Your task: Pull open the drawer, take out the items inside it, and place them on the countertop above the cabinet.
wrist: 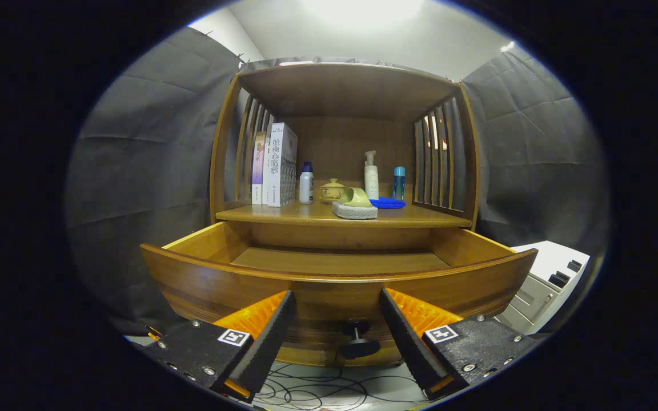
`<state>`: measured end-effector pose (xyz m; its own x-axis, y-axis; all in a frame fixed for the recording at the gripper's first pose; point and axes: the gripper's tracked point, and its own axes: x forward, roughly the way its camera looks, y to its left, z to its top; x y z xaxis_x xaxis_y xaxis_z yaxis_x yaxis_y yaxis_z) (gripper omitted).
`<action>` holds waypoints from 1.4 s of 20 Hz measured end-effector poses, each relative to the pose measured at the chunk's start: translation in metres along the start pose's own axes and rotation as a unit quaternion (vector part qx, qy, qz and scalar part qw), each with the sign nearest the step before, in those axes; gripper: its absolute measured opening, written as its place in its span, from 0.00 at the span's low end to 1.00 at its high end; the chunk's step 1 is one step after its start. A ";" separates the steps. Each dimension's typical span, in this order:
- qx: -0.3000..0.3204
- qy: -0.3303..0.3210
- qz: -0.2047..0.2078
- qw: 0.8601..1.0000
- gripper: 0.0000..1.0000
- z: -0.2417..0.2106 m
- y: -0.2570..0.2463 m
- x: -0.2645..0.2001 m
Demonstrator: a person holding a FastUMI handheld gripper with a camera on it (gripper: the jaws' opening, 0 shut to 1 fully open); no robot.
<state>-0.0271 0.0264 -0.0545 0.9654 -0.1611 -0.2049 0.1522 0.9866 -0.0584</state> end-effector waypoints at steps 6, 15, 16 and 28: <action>0.002 -0.015 0.002 1.000 0.95 0.014 -0.002 0.033; -0.004 -0.014 -0.001 1.000 0.96 0.022 -0.002 0.075; -0.002 -0.015 -0.001 1.000 0.96 0.022 -0.001 0.082; -0.006 -0.022 -0.001 1.000 0.96 0.030 -0.002 0.145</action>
<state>0.1186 0.0016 -0.0544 0.9734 -0.1619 -0.1624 0.1521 0.9858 -0.0712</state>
